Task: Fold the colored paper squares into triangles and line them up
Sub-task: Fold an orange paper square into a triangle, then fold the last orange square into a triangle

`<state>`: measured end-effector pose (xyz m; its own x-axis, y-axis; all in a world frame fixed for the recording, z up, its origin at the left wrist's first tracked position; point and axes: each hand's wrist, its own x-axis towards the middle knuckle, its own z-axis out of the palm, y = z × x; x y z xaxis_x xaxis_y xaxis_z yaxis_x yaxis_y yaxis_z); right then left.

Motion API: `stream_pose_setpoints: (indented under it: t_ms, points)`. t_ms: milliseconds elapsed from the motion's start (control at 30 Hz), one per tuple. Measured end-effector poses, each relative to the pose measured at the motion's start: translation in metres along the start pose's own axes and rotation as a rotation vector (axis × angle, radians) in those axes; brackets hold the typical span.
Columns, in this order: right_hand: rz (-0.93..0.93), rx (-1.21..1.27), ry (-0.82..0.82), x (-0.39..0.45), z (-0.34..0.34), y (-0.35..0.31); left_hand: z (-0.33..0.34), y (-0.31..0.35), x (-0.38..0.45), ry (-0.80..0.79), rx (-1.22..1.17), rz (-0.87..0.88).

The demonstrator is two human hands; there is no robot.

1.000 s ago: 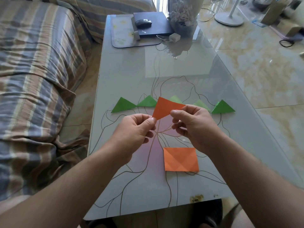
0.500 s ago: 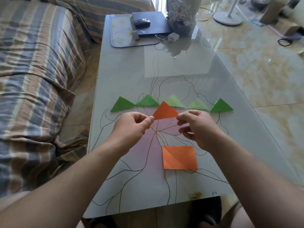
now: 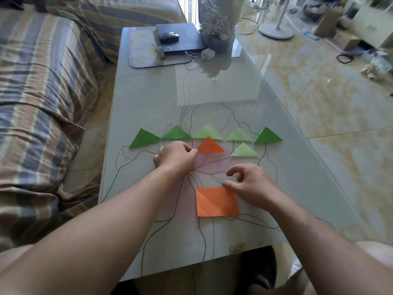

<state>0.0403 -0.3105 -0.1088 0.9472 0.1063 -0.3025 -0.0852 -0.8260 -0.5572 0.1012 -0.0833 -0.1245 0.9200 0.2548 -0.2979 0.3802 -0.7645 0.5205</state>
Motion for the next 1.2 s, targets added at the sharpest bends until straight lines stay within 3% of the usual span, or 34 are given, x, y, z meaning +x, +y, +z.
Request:
stream_pose_setpoints:
  t_ms: [200, 367, 733, 867, 1033, 1200]
  points:
    - [-0.051, -0.125, -0.142, -0.008, -0.004, 0.008, -0.010, 0.004, 0.016, -0.001, 0.066, -0.047]
    - [-0.079, -0.215, -0.128, -0.012, -0.001, 0.005, -0.006, -0.002, 0.019, 0.047, 0.033, -0.025]
    - [-0.034, -0.147, -0.112, -0.008, 0.006, 0.002, 0.008, -0.016, -0.002, 0.171, 0.014, 0.097]
    - [0.013, -0.004, -0.043, -0.007, 0.007, 0.001, -0.001, -0.040, -0.009, 0.048, -0.123, 0.135]
    - [0.118, 0.459, -0.076, -0.008, 0.002, -0.013, -0.035, -0.038, -0.039, -0.267, -0.387, 0.084]
    - [0.155, 0.799, -0.136, -0.012, 0.009, -0.035, -0.056, -0.036, -0.076, -0.493, -0.399, 0.026]
